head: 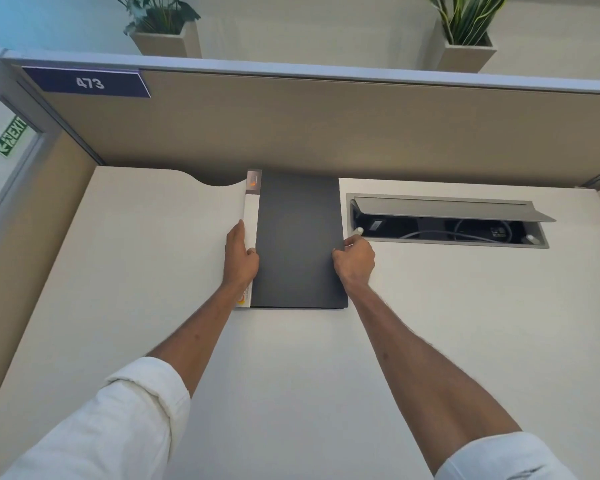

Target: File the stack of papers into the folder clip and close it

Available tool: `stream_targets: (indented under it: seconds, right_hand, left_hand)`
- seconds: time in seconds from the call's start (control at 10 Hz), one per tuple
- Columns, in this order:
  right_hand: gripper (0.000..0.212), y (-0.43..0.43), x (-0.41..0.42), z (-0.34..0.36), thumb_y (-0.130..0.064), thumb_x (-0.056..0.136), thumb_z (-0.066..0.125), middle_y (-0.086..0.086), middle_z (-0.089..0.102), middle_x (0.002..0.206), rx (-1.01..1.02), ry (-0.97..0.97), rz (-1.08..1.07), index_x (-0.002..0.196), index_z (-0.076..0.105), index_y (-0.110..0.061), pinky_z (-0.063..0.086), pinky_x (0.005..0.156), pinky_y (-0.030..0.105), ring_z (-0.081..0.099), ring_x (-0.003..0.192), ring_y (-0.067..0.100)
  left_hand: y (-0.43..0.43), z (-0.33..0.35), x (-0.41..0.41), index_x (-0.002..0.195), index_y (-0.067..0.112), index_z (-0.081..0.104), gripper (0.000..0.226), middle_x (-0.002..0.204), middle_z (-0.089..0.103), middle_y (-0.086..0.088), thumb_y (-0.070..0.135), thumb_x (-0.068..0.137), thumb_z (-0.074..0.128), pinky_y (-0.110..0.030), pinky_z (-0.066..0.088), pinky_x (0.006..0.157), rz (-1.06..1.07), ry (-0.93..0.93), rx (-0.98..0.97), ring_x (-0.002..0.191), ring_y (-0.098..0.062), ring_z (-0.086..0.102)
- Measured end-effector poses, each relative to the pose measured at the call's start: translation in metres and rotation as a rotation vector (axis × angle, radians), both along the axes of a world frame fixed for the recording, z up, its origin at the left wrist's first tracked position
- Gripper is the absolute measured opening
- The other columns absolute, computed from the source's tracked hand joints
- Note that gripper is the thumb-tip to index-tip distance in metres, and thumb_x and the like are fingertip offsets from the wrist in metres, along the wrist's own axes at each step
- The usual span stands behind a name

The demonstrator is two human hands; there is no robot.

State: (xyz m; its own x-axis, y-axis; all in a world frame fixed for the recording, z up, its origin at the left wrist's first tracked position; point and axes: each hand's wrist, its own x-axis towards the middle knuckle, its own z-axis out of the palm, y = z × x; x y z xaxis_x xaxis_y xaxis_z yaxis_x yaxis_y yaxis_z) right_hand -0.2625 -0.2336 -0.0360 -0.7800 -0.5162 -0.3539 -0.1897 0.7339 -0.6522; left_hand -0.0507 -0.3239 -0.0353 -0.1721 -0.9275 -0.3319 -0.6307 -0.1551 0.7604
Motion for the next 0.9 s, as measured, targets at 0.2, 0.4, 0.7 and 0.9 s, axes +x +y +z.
stream_targets:
  seconds: [0.2,0.4,0.7,0.9]
  right_hand:
    - [0.036,0.004,0.007,0.006,-0.019,0.101,0.071,0.015,0.064,0.137,0.08,0.153,0.137,0.133,0.065,-0.004,0.056,0.103,0.043,0.068,0.123,0.039]
    - [0.038,0.012,0.029,0.007,-0.019,0.1,0.07,0.007,0.048,0.152,0.09,0.356,0.412,0.136,0.062,-0.013,0.061,0.101,0.045,0.059,0.135,0.032]
    - [0.062,0.02,0.045,0.005,-0.028,0.114,0.051,0.007,0.022,0.182,0.179,0.349,0.721,0.171,0.032,-0.016,0.027,0.138,0.045,0.026,0.169,0.03]
    - [0.065,0.036,0.047,0.02,-0.036,0.116,0.043,0.005,0.011,0.185,0.135,0.469,0.757,0.175,0.021,-0.02,0.017,0.14,0.049,0.014,0.172,0.027]
  left_hand:
    - [-0.001,0.0,0.002,0.177,0.009,0.014,0.072,0.184,0.016,-0.007,-0.002,0.112,0.045,-0.038,0.02,0.139,-0.078,-0.072,-0.033,0.171,-0.028,0.021]
    - [0.011,-0.003,0.009,0.178,0.017,0.014,0.067,0.186,0.011,0.005,0.01,0.117,0.042,-0.039,0.026,0.137,-0.193,-0.191,-0.211,0.174,-0.019,0.01]
    - [0.021,-0.001,0.015,0.177,0.011,0.012,0.063,0.187,0.002,-0.003,0.022,0.119,0.035,-0.038,0.012,0.144,-0.463,-0.418,-0.29,0.176,-0.023,-0.001]
    - [0.038,0.021,0.012,0.177,0.012,0.009,0.065,0.187,0.0,-0.005,0.031,0.12,0.032,-0.045,0.014,0.143,-0.572,-0.554,-0.451,0.176,-0.026,0.0]
